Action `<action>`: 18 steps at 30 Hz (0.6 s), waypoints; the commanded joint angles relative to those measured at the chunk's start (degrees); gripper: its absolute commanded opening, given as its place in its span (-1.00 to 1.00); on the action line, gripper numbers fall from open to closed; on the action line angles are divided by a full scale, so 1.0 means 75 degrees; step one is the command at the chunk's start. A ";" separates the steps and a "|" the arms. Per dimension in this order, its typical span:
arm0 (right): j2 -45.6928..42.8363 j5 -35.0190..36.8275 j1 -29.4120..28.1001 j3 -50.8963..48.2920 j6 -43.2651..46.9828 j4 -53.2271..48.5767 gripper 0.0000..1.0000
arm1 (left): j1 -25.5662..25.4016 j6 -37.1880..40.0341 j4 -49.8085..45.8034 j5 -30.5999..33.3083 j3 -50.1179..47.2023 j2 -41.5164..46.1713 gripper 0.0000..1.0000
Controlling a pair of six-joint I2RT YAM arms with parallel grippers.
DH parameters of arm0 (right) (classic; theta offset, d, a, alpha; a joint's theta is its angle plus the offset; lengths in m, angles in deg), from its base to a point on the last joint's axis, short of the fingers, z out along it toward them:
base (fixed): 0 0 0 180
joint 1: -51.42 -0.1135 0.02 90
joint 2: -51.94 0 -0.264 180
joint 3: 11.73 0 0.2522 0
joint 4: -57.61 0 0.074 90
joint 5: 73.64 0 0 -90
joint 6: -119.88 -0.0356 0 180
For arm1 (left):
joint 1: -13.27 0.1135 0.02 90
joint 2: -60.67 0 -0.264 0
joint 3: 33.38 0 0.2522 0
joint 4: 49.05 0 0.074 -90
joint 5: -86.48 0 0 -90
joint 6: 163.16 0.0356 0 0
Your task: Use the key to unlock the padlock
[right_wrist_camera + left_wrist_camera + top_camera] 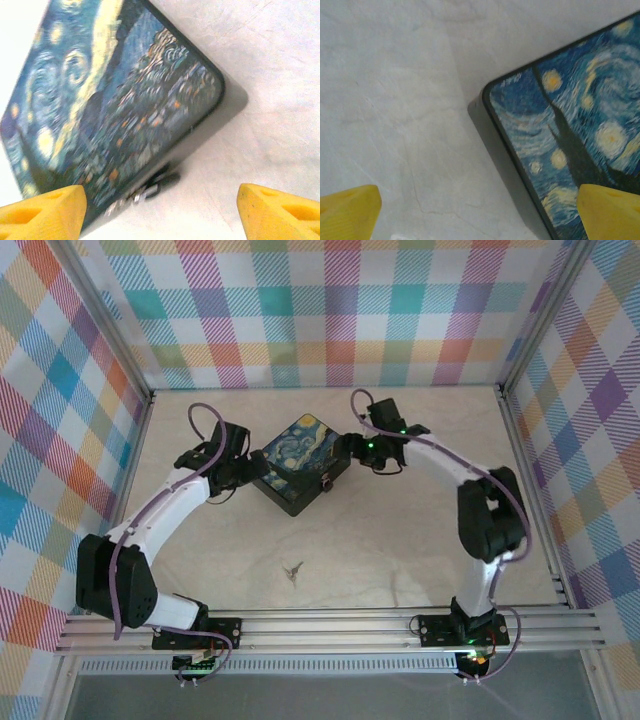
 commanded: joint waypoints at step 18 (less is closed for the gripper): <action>-0.1225 0.0484 -0.4345 -0.3472 -0.3781 0.1191 -0.25 | 0.0055 -0.0278 -0.0390 -0.0828 -0.1818 0.1333 1.00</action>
